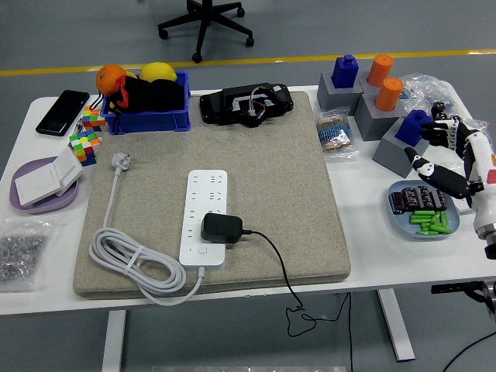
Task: Press the white button,pick up the black plug,place it near the board,insert it into the board
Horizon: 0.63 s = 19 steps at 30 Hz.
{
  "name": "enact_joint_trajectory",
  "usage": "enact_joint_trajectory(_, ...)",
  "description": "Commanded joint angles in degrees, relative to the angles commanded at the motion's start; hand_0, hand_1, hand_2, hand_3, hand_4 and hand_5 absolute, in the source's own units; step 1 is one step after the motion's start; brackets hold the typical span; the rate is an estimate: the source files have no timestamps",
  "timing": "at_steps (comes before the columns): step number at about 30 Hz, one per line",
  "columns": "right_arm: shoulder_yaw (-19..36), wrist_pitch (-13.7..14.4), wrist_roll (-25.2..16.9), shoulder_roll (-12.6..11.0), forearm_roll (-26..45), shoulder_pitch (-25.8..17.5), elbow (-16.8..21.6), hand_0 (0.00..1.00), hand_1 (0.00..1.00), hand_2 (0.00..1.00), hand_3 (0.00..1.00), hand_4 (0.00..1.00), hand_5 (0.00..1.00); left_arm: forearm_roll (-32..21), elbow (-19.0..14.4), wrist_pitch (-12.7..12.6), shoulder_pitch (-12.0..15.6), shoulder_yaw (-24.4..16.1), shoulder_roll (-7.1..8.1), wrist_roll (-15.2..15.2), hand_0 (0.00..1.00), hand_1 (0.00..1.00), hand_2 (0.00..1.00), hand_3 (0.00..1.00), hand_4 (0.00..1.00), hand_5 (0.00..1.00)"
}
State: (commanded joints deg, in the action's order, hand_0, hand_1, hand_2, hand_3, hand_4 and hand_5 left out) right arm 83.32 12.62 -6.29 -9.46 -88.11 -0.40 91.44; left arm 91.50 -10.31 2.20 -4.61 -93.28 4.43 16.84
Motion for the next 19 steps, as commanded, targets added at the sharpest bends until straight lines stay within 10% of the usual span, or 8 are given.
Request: enact_joint_trajectory(19, -0.08, -0.19, -0.21, -0.08, 0.1, 0.32, -0.12, 0.665, 0.621, 0.574, 0.592, 0.818, 0.159, 0.41, 0.0, 0.14, -0.25, 0.16, -0.06, 0.22, 0.652, 0.643, 0.643, 0.685, 0.582, 0.026)
